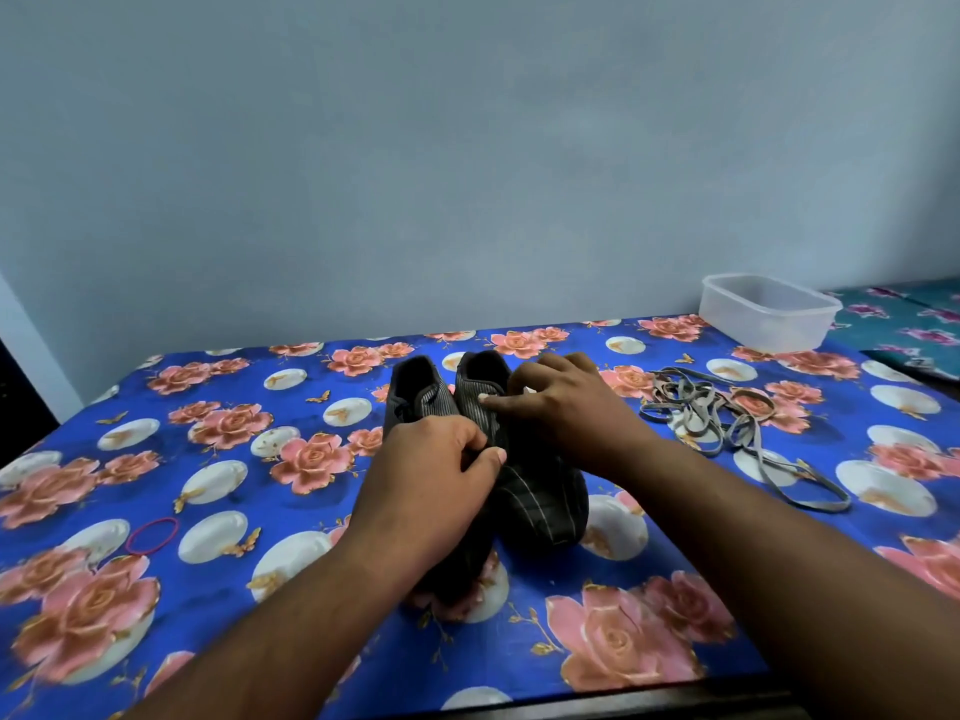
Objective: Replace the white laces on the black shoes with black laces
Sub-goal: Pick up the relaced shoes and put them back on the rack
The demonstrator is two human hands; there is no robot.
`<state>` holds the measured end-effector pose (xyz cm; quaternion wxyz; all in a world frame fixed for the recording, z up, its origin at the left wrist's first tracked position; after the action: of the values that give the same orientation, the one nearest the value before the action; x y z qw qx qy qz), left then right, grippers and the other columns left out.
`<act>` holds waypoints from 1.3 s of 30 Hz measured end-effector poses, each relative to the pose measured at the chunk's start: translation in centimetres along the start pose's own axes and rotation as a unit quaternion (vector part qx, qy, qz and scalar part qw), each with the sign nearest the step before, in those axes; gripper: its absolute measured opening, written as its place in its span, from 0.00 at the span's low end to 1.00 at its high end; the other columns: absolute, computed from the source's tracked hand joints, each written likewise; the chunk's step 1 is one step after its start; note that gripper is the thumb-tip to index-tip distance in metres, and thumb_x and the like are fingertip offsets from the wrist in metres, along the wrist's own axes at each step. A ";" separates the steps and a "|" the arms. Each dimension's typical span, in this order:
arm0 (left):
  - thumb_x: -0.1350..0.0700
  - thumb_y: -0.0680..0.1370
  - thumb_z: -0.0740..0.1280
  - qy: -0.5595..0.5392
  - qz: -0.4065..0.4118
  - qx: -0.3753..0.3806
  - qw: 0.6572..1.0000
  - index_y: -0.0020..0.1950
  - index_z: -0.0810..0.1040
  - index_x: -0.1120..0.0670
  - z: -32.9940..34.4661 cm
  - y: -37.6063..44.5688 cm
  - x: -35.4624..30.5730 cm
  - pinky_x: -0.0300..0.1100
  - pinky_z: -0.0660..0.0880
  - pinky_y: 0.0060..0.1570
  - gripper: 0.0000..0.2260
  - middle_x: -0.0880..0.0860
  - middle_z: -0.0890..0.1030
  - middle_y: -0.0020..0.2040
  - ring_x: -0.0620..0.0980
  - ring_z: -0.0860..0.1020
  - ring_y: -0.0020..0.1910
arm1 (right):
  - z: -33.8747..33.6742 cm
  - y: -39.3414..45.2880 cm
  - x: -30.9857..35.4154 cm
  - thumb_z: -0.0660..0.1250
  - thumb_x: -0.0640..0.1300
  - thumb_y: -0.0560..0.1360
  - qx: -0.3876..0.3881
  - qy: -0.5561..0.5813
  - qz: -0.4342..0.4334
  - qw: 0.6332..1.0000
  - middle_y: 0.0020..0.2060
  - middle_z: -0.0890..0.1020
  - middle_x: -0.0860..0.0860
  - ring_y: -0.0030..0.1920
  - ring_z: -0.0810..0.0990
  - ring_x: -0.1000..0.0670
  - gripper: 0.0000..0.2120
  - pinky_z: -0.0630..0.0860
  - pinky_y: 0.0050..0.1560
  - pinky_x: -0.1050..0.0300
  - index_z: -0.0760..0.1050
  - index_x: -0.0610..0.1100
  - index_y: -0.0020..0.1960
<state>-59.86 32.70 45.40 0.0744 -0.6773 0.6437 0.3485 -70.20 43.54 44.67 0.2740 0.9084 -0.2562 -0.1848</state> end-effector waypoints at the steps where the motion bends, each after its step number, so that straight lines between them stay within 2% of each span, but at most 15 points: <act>1: 0.46 0.78 0.70 -0.004 -0.003 0.004 1.000 0.39 0.80 0.49 0.1 0.0 0.1 0.48 0.80 0.40 0.10 0.47 0.82 0.31 0.44 0.81 0.33 | 0.2 0.0 0.1 0.66 0.49 0.75 0.011 0.010 -0.008 1.000 0.46 0.81 0.53 0.46 0.77 0.45 0.17 0.68 0.47 0.49 0.82 0.59 0.61; 4: 0.50 0.78 0.71 -0.051 -0.021 0.017 0.998 0.39 0.81 0.49 0.2 0.4 1.0 0.49 0.82 0.42 0.09 0.46 0.83 0.31 0.44 0.83 0.32 | 0.4 -0.1 -0.4 0.60 0.53 0.78 0.039 0.053 0.001 0.998 0.47 0.82 0.55 0.47 0.77 0.46 0.16 0.65 0.47 0.51 0.82 0.60 0.59; 7: 0.55 0.79 0.71 -0.131 -0.045 0.019 0.990 0.41 0.82 0.51 -0.1 1.2 1.9 0.51 0.83 0.42 0.07 0.49 0.85 0.33 0.47 0.84 0.33 | 0.5 -0.1 -0.9 0.55 0.55 0.78 0.045 0.086 0.012 0.995 0.50 0.83 0.56 0.50 0.78 0.46 0.19 0.68 0.47 0.50 0.83 0.59 0.59; 13: 0.62 0.79 0.71 -0.263 -0.074 -0.022 0.962 0.45 0.83 0.60 -1.2 5.7 3.5 0.43 0.82 0.40 0.04 0.55 0.85 0.36 0.52 0.84 0.35 | 1.0 0.2 -1.2 0.58 0.56 0.77 0.009 0.111 0.010 0.994 0.48 0.83 0.54 0.49 0.79 0.44 0.18 0.71 0.48 0.46 0.84 0.53 0.56; 17: 0.62 0.78 0.73 -0.285 -0.081 -0.058 0.953 0.42 0.83 0.57 -1.2 9.9 4.8 0.48 0.81 0.42 0.05 0.54 0.84 0.34 0.51 0.82 0.33 | 0.5 1.4 -3.2 0.60 0.58 0.78 -0.052 0.160 0.098 0.981 0.43 0.81 0.54 0.48 0.77 0.45 0.17 0.74 0.49 0.46 0.84 0.50 0.50; 19: 0.57 0.76 0.75 -0.211 -0.062 -0.083 0.972 0.42 0.84 0.52 -1.5 12.0 4.9 0.50 0.81 0.42 0.04 0.50 0.85 0.34 0.49 0.83 0.33 | 1.0 2.1 -4.7 0.64 0.57 0.78 -0.044 0.190 0.192 0.962 0.42 0.79 0.56 0.51 0.76 0.47 0.13 0.73 0.54 0.44 0.84 0.51 0.47; 22: 0.47 0.75 0.74 0.022 -0.008 -0.094 0.995 0.47 0.86 0.47 -1.5 14.1 3.4 0.45 0.78 0.50 0.06 0.46 0.86 0.43 0.48 0.84 0.46 | 2.6 2.4 -6.1 0.68 0.53 0.76 0.020 0.180 0.317 0.931 0.45 0.79 0.52 0.58 0.74 0.44 0.08 0.73 0.58 0.44 0.84 0.53 0.44; 24: 0.42 0.77 0.71 0.157 -0.002 -0.065 0.986 0.52 0.85 0.44 -0.3 15.0 2.9 0.46 0.69 0.54 0.09 0.45 0.85 0.49 0.50 0.81 0.55 | 4.1 2.6 -6.2 0.67 0.52 0.76 0.082 0.172 0.356 0.915 0.42 0.77 0.48 0.59 0.72 0.40 0.13 0.74 0.57 0.44 0.77 0.51 0.33; 26: 0.39 0.78 0.68 0.248 -0.001 -0.005 0.969 0.53 0.84 0.42 1.7 15.6 2.9 0.49 0.60 0.52 0.10 0.46 0.83 0.51 0.52 0.77 0.59 | 5.5 2.8 -6.6 0.66 0.53 0.76 0.128 0.170 0.385 0.898 0.41 0.76 0.47 0.59 0.70 0.41 0.19 0.74 0.57 0.45 0.70 0.47 0.29; 29: 0.39 0.82 0.61 0.340 0.016 0.071 0.938 0.59 0.83 0.41 4.5 15.9 3.3 0.53 0.59 0.56 0.14 0.49 0.77 0.58 0.53 0.69 0.64 | 6.9 3.2 -7.0 0.65 0.58 0.78 0.204 0.151 0.395 0.883 0.43 0.76 0.47 0.62 0.70 0.42 0.20 0.70 0.55 0.47 0.70 0.46 0.33; 31: 0.42 0.84 0.58 0.374 0.023 0.105 0.921 0.62 0.80 0.44 5.4 16.0 3.4 0.56 0.59 0.61 0.15 0.52 0.73 0.61 0.54 0.67 0.66 | 7.2 3.7 -7.0 0.63 0.57 0.79 0.242 0.115 0.382 0.885 0.49 0.77 0.46 0.65 0.70 0.41 0.16 0.68 0.57 0.46 0.72 0.47 0.40; 33: 0.46 0.85 0.57 0.385 0.028 0.125 0.914 0.60 0.80 0.45 5.9 16.1 3.2 0.57 0.58 0.62 0.13 0.53 0.73 0.61 0.54 0.66 0.65 | 6.9 4.2 -6.8 0.62 0.58 0.79 0.240 0.071 0.357 0.900 0.56 0.78 0.46 0.67 0.68 0.42 0.14 0.67 0.62 0.45 0.72 0.48 0.45; 35: 0.48 0.84 0.59 0.385 0.030 0.109 0.916 0.56 0.80 0.46 5.6 16.3 3.0 0.57 0.58 0.61 0.11 0.52 0.75 0.59 0.54 0.68 0.64 | 5.8 4.7 -6.6 0.64 0.60 0.78 0.185 0.037 0.342 0.921 0.54 0.80 0.47 0.64 0.72 0.42 0.16 0.69 0.60 0.46 0.74 0.47 0.44; 37: 0.47 0.83 0.60 0.372 0.031 0.070 0.925 0.55 0.80 0.48 4.9 16.2 2.9 0.56 0.58 0.60 0.10 0.50 0.79 0.55 0.53 0.70 0.62 | 4.7 4.6 -6.8 0.65 0.58 0.77 0.102 0.062 0.352 0.928 0.45 0.81 0.47 0.54 0.77 0.42 0.18 0.73 0.48 0.51 0.77 0.44 0.41; 39: 0.45 0.82 0.62 0.352 0.041 0.038 0.934 0.55 0.81 0.47 4.4 15.7 2.6 0.56 0.58 0.58 0.10 0.48 0.81 0.51 0.52 0.71 0.60 | 4.6 3.7 -7.1 0.66 0.55 0.78 0.078 0.132 0.371 0.916 0.32 0.76 0.48 0.40 0.75 0.43 0.20 0.65 0.34 0.54 0.73 0.43 0.33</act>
<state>-76.25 30.47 46.10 -0.1453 -0.7265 0.6684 0.0661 -79.45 43.07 44.62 0.2826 0.7826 -0.5499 0.0725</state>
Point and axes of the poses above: each hand's wrist, its own y-axis towards the middle knuckle, its own z-axis out of the palm, x = y × z, the point moved 9 cm from there along y, towards the middle knuckle
